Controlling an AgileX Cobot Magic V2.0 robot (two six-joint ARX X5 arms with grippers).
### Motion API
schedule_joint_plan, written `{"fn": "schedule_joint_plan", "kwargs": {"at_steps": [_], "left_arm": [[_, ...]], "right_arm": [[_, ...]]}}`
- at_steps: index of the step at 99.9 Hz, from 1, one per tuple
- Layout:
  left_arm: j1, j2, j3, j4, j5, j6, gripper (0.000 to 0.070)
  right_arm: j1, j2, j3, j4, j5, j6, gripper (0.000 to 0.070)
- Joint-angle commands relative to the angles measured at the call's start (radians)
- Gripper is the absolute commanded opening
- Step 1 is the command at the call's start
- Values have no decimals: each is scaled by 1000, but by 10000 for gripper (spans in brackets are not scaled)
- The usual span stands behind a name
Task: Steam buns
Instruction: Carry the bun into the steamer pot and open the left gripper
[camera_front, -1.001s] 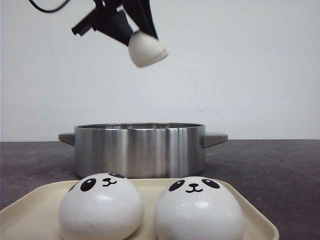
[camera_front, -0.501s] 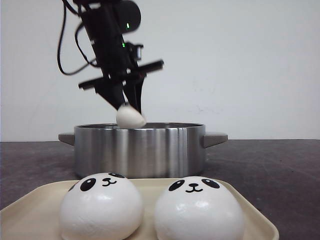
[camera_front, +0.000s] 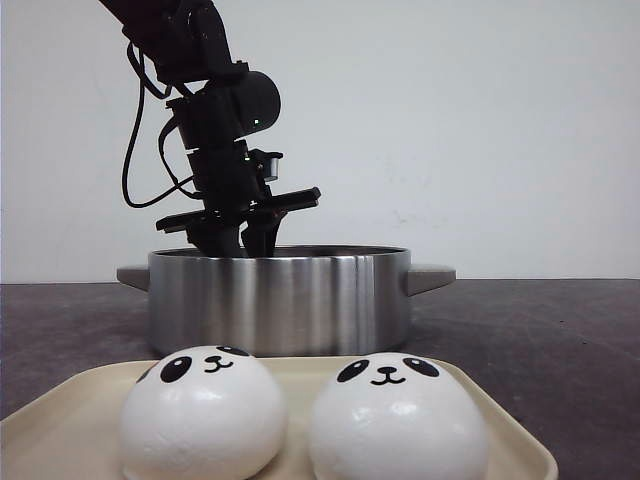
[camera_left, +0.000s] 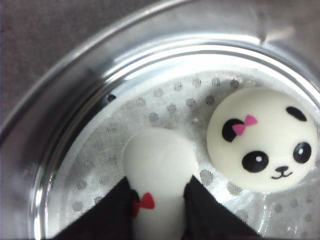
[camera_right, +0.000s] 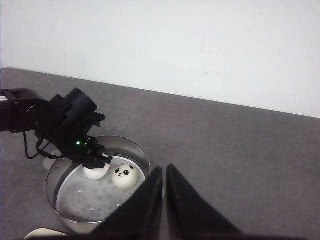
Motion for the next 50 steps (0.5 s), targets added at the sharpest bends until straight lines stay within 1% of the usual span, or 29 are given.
{"fn": "schedule_joint_plan", "kwargs": {"at_steps": [1, 7, 11, 22, 27, 36, 50], "left_arm": [[-3, 36, 29, -5, 6, 9, 306], [-3, 36, 29, -11, 6, 9, 406], [-3, 36, 29, -11, 6, 7, 445], [-3, 35, 43, -31, 22, -1, 458], [-3, 35, 60, -46, 24, -1, 502], [-3, 35, 100, -76, 25, -1, 607], [-6, 35, 216, -164, 28, -1, 627]], "right_arm": [[14, 10, 14, -72, 0, 19, 5], [14, 10, 14, -72, -1, 26, 5], [14, 10, 14, -72, -1, 34, 5], [14, 10, 14, -72, -1, 37, 5], [14, 10, 14, -72, -1, 36, 5], [14, 10, 14, -72, -5, 36, 5], [14, 10, 5, -72, -5, 36, 5]]}}
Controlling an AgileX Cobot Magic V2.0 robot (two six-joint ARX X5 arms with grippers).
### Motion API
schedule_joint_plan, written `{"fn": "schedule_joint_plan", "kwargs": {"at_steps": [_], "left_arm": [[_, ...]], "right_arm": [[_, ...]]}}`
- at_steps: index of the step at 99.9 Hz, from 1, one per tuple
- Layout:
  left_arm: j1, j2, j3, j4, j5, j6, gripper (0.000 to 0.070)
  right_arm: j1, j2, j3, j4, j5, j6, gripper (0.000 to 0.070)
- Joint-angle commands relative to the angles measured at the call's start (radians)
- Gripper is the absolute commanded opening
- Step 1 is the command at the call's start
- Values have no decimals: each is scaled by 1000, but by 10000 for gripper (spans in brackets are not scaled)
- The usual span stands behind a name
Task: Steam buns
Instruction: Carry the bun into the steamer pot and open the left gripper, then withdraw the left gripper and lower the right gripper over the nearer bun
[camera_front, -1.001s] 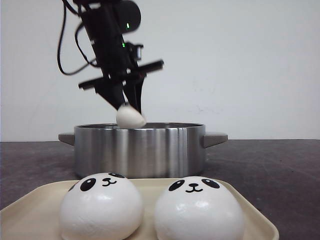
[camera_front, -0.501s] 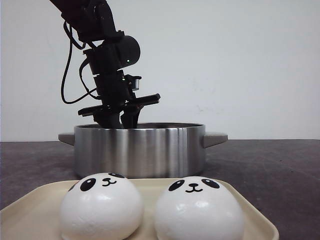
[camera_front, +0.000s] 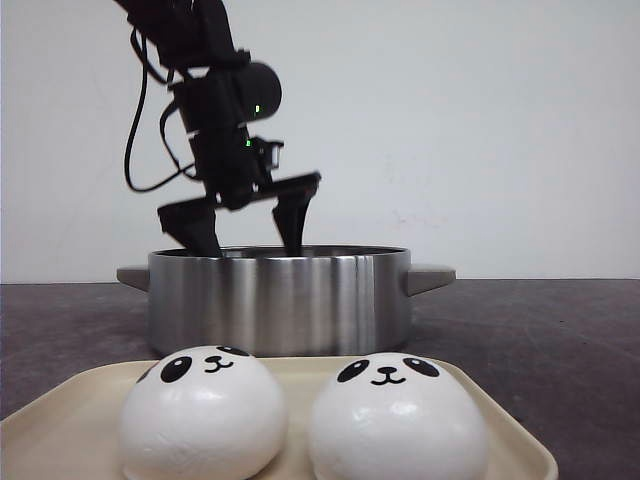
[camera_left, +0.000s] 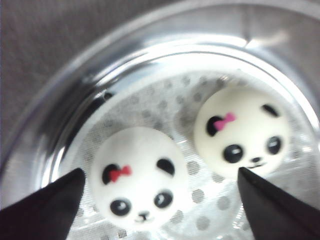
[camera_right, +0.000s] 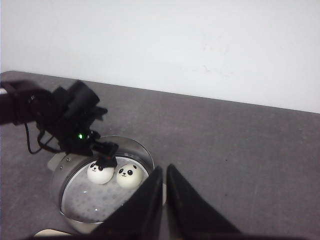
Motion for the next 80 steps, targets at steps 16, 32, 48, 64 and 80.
{"fn": "schedule_joint_plan", "kwargs": {"at_steps": [16, 32, 48, 64, 80], "left_arm": [[-16, 11, 271, -155, 4, -55, 624], [-36, -110, 338, -146, -18, -99, 620], [-56, -290, 338, -169, -106, -90, 620], [-92, -496, 338, -219, -115, -21, 620], [-161, -706, 338, -324, -115, 28, 620]], "right_arm": [[14, 8, -54, -72, 0, 15, 5], [12, 8, -217, -70, -8, 78, 6], [11, 8, -409, 14, -120, 201, 6], [10, 10, -555, 210, -325, 233, 6], [-32, 16, -629, 329, -583, 230, 6]]}}
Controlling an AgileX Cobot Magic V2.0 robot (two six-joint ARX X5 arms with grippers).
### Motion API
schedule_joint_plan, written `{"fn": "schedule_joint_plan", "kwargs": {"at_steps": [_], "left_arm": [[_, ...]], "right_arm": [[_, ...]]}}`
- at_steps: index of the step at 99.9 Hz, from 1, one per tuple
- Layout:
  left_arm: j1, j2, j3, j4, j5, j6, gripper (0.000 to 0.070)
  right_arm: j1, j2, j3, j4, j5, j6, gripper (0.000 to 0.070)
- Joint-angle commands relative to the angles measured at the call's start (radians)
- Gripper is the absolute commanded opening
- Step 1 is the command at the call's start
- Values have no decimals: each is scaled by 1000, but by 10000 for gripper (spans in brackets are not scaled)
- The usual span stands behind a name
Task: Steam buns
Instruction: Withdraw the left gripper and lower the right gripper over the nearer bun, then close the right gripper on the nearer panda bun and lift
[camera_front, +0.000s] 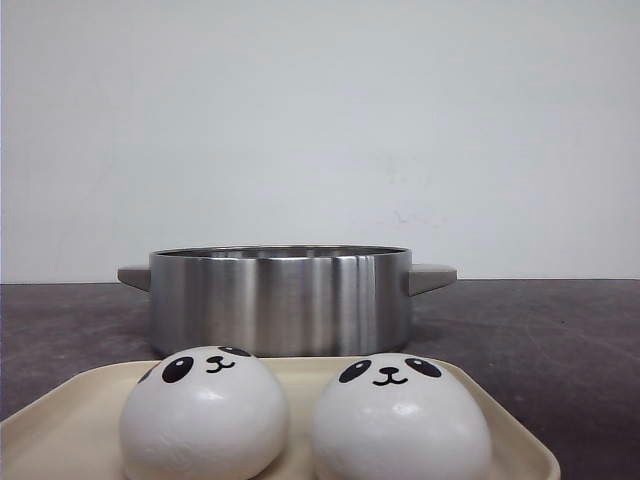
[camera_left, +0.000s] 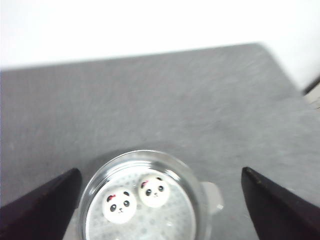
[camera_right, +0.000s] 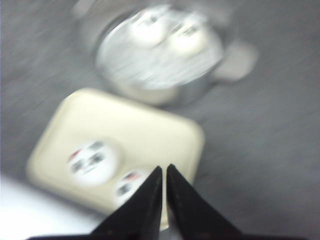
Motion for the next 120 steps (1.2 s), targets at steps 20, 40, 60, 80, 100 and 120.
{"fn": "schedule_joint_plan", "kwargs": {"at_steps": [20, 40, 60, 80, 100, 120], "left_arm": [[-95, -263, 31, -182, -5, 49, 620], [-97, -396, 24, -239, -48, 56, 620], [-97, -467, 24, -238, -101, 62, 620], [-97, -477, 24, -238, -101, 82, 620], [-97, -468, 23, -238, -101, 108, 620], [-97, -461, 22, -238, -101, 112, 620]], "right_arm": [[-93, 79, -13, 49, -348, -49, 311], [-142, 203, -13, 61, -516, -65, 421], [-144, 359, -13, 54, -568, -65, 435], [-153, 463, -13, 55, -568, -39, 436], [-153, 523, -13, 101, -559, -39, 436], [-158, 570, -14, 108, -530, -19, 435]]}}
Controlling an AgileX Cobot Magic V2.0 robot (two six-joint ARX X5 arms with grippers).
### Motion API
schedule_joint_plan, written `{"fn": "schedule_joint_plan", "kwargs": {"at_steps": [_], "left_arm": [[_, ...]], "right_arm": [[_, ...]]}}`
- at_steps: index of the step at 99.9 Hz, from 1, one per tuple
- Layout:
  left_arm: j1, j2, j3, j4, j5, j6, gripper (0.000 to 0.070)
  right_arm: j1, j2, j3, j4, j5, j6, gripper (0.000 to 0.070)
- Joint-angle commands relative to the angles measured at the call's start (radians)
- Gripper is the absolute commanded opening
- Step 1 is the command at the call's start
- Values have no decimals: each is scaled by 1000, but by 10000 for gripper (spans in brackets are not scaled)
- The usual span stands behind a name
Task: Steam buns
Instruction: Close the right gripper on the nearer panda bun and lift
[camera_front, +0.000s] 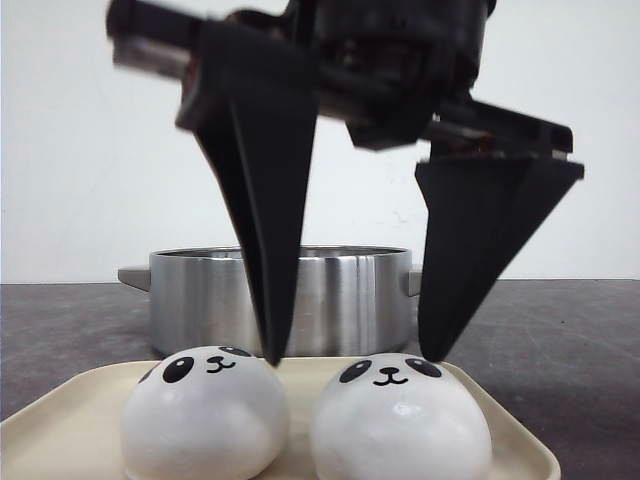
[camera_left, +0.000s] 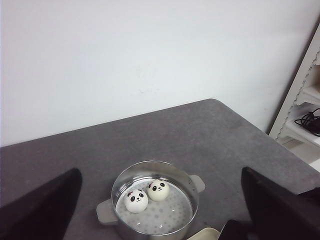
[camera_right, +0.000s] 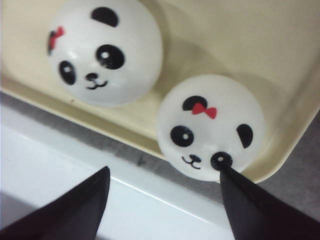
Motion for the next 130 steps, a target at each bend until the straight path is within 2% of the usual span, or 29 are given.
{"fn": "schedule_joint_plan", "kwargs": {"at_steps": [1, 15, 40, 52, 56, 62, 70, 71, 84, 111, 130], "left_arm": [[-7, 14, 21, -30, -2, 14, 620], [-8, 14, 21, -30, -1, 16, 620], [-8, 14, 21, -30, 9, 16, 620], [-8, 14, 21, -30, 22, 16, 620], [-8, 14, 21, -30, 22, 16, 620], [-8, 14, 21, -30, 22, 16, 620], [-8, 15, 20, -29, 22, 16, 620], [-8, 15, 20, -29, 22, 16, 620], [-8, 15, 20, -29, 22, 16, 620], [-7, 15, 20, -29, 22, 16, 620], [-7, 15, 20, -29, 22, 16, 620]], "right_arm": [[11, 33, 7, 1, 11, 19, 435], [10, 56, 7, 0, 53, 23, 435], [-6, 116, 6, 4, 55, 6, 432], [-9, 139, 6, 8, 56, -5, 388], [-9, 146, 6, 11, 54, -7, 342], [-9, 148, 6, 9, 57, -11, 228], [-8, 148, 6, 11, 58, -34, 10], [-8, 148, 6, 10, 58, -36, 0], [-9, 148, 6, 6, 62, -64, 1], [-1, 114, 7, -6, 223, -65, 6], [11, -13, 8, -4, 253, -53, 6]]}}
